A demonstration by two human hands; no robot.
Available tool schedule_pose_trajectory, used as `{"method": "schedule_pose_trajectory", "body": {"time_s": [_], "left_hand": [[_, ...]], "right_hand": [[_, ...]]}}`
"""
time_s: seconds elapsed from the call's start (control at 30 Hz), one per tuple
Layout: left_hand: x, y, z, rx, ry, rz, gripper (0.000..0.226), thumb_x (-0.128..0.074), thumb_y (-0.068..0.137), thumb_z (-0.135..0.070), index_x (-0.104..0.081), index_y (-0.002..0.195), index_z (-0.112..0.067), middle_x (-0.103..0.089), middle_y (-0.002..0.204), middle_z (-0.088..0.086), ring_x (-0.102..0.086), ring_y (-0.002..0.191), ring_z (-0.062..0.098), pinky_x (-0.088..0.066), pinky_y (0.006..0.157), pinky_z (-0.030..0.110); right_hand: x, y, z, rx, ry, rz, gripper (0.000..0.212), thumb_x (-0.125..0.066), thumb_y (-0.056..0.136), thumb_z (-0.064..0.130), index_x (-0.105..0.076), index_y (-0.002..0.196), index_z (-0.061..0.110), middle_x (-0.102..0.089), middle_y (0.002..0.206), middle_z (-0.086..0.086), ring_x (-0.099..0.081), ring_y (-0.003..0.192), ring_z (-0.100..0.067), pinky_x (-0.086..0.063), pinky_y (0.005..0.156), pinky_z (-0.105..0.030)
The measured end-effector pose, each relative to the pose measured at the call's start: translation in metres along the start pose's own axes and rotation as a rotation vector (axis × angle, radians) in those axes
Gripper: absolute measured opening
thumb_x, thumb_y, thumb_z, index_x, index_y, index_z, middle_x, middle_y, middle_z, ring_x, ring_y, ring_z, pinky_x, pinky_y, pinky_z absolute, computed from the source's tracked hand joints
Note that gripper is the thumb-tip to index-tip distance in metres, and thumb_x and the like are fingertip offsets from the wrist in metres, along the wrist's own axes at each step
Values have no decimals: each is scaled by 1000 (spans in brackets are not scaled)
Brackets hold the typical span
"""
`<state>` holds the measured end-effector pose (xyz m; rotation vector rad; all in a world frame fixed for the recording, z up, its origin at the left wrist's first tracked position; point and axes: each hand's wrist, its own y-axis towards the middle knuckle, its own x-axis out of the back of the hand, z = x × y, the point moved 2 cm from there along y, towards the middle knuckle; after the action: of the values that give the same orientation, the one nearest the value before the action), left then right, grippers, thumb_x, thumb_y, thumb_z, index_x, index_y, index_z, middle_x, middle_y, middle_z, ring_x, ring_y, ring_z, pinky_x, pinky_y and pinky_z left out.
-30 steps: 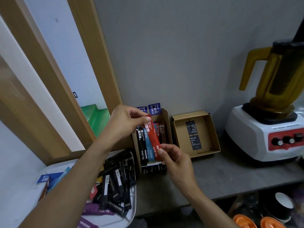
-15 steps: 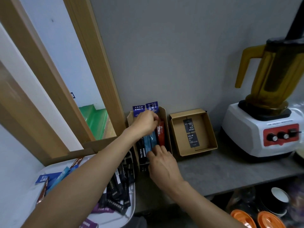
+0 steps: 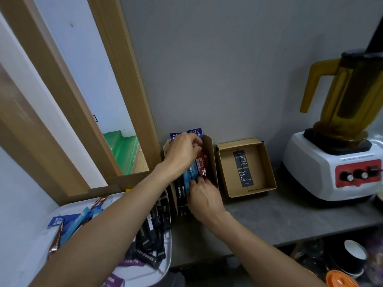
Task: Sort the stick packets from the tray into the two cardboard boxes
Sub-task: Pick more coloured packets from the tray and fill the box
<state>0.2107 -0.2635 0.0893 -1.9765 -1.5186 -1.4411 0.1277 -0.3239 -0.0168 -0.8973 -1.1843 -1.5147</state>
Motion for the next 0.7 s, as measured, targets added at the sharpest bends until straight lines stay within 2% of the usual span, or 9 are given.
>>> {"method": "schedule_pose_trajectory", "body": {"time_s": [0.1, 0.2, 0.27, 0.37, 0.47, 0.53, 0.57, 0.7], "left_hand": [[32, -12, -16, -26, -142, 30, 12, -71, 95, -26, -71, 107, -28, -68, 88, -12, -66, 80, 0, -54, 76, 24], [62, -40, -16, -93, -220, 127, 6, -73, 94, -33, -74, 98, -27, -74, 83, -10, -71, 73, 2, -57, 71, 21], [77, -62, 2, -118, -147, 119, 10, -72, 94, -35, -75, 96, -26, -71, 78, -13, -65, 68, -2, -49, 65, 13], [92, -95, 40, -104, 25, 84, 10, -73, 94, -36, -76, 95, -26, -66, 74, -19, -60, 68, -6, -40, 62, 7], [105, -131, 87, 28, 112, 62, 6, -72, 93, -39, -73, 91, -34, -66, 74, -23, -62, 71, -9, -45, 64, 10], [114, -156, 116, 151, 161, 31, 10, -71, 93, -42, -73, 92, -33, -71, 81, -18, -66, 77, -3, -56, 69, 28], [118, -168, 129, 224, 201, 10, 11, -70, 93, -43, -73, 93, -32, -72, 83, -16, -67, 80, 1, -56, 71, 32], [130, -216, 171, 584, 384, -42, 20, -69, 92, -43, -71, 107, -29, -69, 102, -7, -66, 99, 18, -48, 75, 32]], "right_hand": [[6, -10, 2, 31, 17, -72, 32, -55, 101, 28, -61, 128, 12, -61, 129, -10, -60, 115, -24, -56, 92, -38], [15, -23, 6, 64, 124, -143, 28, -57, 97, 32, -64, 119, 16, -64, 121, -4, -62, 108, -18, -57, 87, -32], [20, -31, 10, 87, 202, -182, 23, -59, 95, 35, -63, 113, 22, -64, 114, 2, -64, 100, -12, -58, 82, -28], [27, -38, 21, 134, 342, -202, 19, -67, 91, 33, -63, 108, 25, -66, 106, 6, -66, 91, -10, -58, 77, -30], [29, -38, 41, 209, 458, -177, 13, -70, 90, 27, -65, 102, 25, -66, 97, 8, -64, 82, -9, -56, 70, -29], [24, -32, 58, 258, 521, -146, 12, -70, 89, 24, -67, 101, 24, -67, 92, 8, -63, 77, -9, -54, 68, -29], [21, -27, 67, 273, 541, -114, 12, -70, 89, 24, -67, 101, 23, -67, 90, 9, -62, 76, -8, -54, 67, -29], [-4, 5, 105, 246, 509, 74, 16, -67, 93, 29, -70, 107, 21, -72, 90, 7, -67, 82, -14, -58, 74, -38]]}}
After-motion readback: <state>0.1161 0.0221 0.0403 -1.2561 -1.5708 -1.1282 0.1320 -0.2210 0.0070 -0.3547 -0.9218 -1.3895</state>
